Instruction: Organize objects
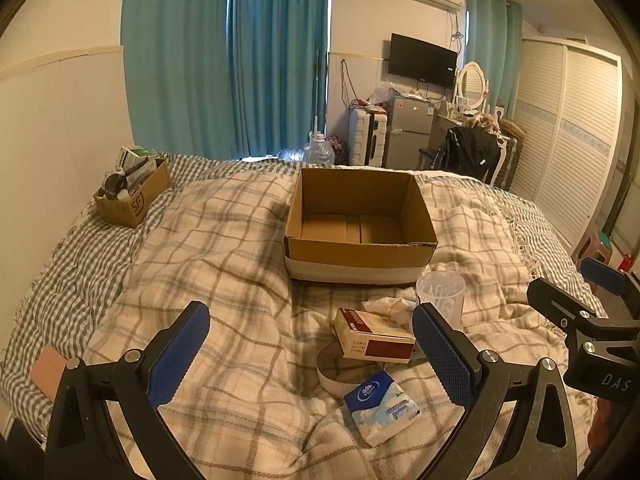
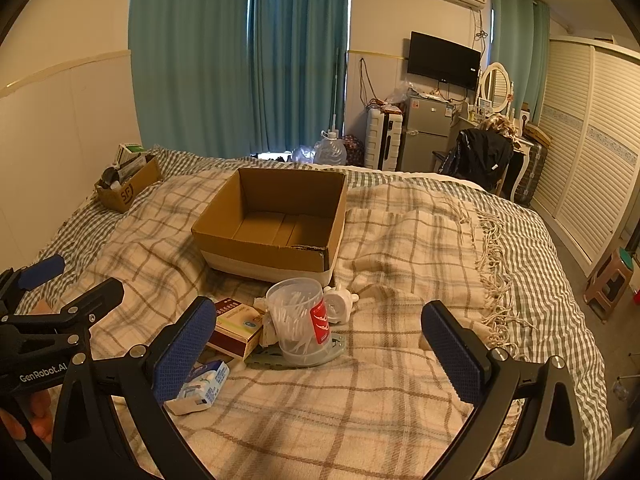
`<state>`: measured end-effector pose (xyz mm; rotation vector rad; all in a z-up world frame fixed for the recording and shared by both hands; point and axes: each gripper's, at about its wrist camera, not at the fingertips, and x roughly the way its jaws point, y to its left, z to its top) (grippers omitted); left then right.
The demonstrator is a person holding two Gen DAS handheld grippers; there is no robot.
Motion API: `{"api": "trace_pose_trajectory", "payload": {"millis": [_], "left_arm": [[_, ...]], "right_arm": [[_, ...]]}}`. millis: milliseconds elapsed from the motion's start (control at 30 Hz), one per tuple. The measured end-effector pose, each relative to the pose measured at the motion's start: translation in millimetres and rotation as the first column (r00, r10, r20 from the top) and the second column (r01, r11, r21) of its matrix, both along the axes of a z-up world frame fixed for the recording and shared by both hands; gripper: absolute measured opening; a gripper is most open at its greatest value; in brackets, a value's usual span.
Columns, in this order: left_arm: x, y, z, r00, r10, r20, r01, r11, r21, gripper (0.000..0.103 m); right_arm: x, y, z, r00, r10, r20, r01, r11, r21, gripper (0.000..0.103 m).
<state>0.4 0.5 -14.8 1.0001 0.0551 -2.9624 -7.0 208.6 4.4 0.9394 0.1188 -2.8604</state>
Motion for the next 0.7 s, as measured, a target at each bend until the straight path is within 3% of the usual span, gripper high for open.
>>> {"api": "trace_pose_trajectory", "payload": {"millis": [367,700], "left_arm": [[4,-2,1,1.0,0.005,0.002,-0.005,1.0,0.007,0.103],[2,-1,-7,0.998,0.008,0.065,-0.009,1.0,0.018,0.103]], "right_arm": [[6,-1,4,1.0,0.009,-0.007,-0.009,1.0,0.01,0.103],[8,8,8,1.0,-0.014,0.003,0.014,1.0,0.028,0.103]]}}
